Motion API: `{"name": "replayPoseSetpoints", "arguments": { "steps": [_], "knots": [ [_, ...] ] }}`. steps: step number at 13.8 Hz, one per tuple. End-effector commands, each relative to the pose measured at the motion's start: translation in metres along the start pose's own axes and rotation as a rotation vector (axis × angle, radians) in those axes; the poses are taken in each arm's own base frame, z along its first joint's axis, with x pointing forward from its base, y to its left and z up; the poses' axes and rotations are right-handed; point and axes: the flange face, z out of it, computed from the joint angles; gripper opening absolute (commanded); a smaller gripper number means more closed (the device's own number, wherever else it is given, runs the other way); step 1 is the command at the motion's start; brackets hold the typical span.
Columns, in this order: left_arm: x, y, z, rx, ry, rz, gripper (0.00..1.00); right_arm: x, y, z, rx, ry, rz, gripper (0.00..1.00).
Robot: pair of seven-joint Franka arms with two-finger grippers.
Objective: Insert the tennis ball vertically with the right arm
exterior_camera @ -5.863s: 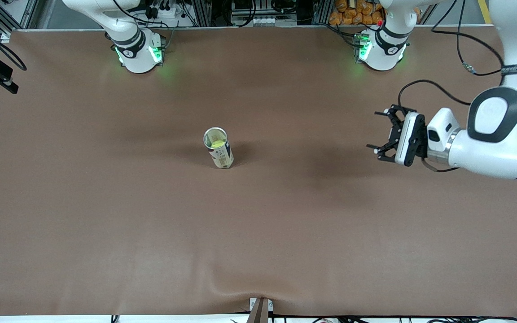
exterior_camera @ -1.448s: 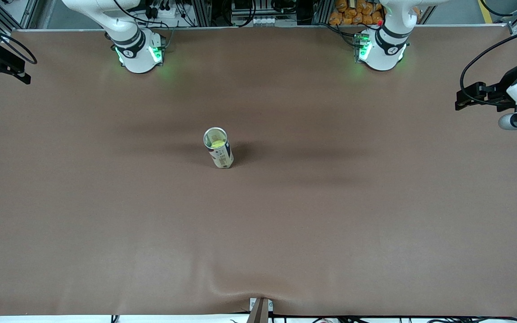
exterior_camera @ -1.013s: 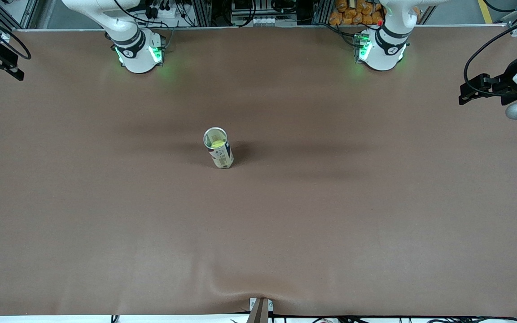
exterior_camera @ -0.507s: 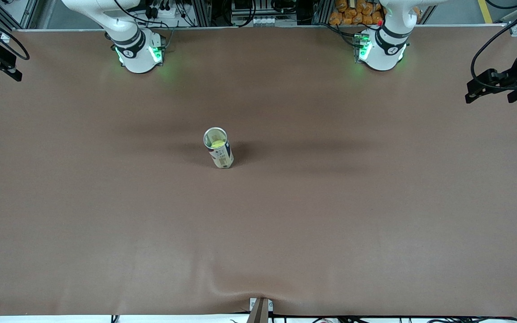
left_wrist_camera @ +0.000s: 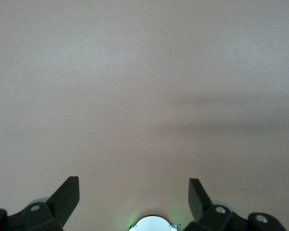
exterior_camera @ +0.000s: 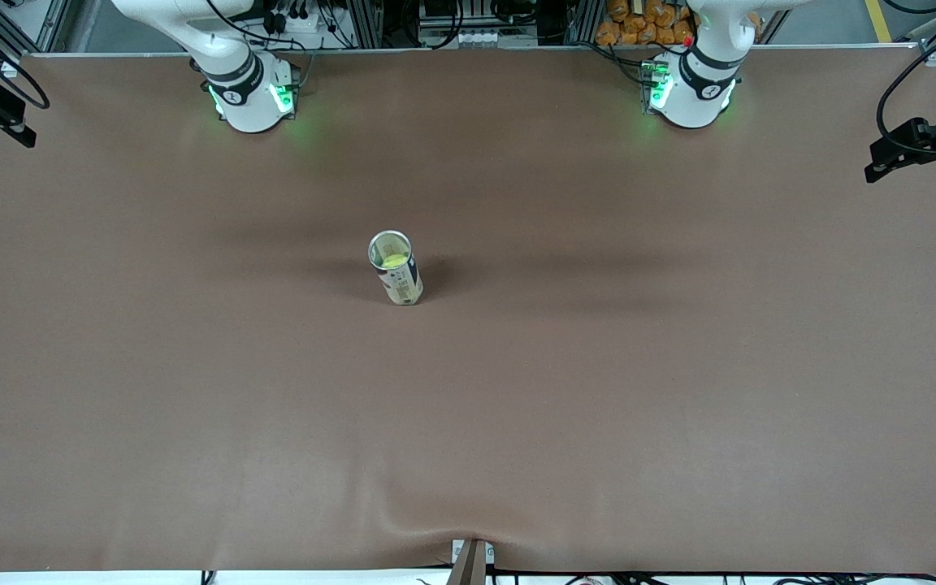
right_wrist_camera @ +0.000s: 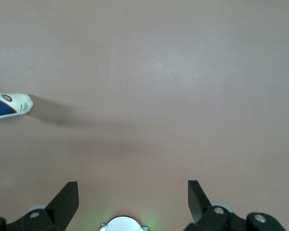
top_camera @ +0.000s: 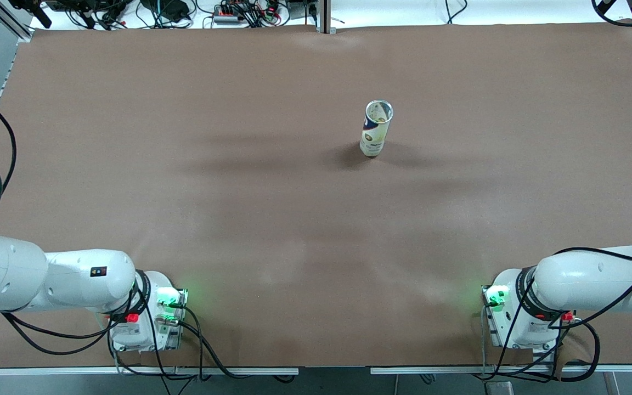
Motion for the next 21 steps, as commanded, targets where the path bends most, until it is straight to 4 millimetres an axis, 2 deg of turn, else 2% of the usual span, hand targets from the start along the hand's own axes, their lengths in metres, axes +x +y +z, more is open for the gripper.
{"name": "replayPoseSetpoints", "arguments": {
  "steps": [1,11,21],
  "knots": [
    [0.0007,0.0041,-0.0014,-0.002,0.008,0.01,1.0,0.001,0.0021,-0.0047,-0.011,-0.001,0.0,1.0],
    [0.003,0.0042,-0.0021,0.002,0.013,-0.069,1.0,0.0017,0.0029,-0.0035,-0.011,-0.002,0.0,1.0],
    [0.005,0.0044,-0.0005,-0.001,0.01,-0.046,1.0,0.0002,0.0058,-0.0039,-0.01,-0.004,0.001,1.0]
  ]
}}
